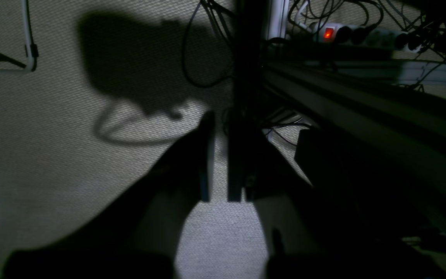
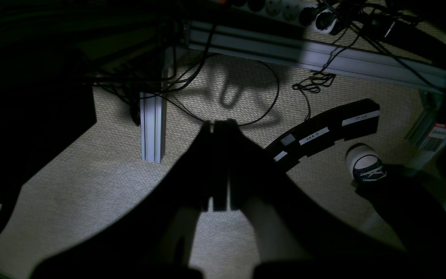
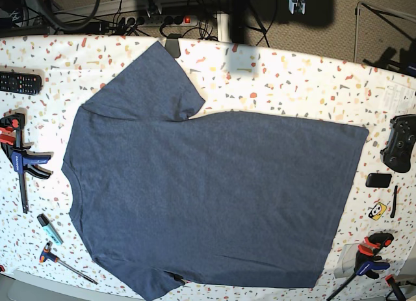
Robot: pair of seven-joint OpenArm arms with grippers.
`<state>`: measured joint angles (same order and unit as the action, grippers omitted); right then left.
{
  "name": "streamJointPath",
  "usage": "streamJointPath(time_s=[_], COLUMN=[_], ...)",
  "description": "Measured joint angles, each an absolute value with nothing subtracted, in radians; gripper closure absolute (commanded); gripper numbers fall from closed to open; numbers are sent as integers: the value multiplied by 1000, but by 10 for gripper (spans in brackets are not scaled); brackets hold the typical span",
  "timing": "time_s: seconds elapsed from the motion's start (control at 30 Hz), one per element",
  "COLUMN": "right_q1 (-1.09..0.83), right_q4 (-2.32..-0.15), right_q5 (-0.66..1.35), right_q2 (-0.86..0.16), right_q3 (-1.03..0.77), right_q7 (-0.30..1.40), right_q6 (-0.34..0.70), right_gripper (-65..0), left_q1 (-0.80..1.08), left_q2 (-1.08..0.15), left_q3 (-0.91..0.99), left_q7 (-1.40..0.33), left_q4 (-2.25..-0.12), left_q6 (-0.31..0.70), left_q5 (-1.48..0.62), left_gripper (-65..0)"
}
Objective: Fold the T-shirt properly
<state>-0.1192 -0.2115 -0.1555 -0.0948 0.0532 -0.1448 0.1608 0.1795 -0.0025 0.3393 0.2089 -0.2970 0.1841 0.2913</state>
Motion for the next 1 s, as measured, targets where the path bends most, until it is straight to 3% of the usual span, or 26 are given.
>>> streamJointPath(time_s=[1.0], right_q1=[-144], right_q4=[-217], right_q5=[-155], right_q2=[-139], right_q3=[53], right_q7=[-210], right_q6=[161], right_gripper=[0], left_q1=[179], left_q2=[-2], left_q3=[339], left_q7=[232], left_q4=[-319], left_q6=[184], left_q5=[292], left_gripper=[-67])
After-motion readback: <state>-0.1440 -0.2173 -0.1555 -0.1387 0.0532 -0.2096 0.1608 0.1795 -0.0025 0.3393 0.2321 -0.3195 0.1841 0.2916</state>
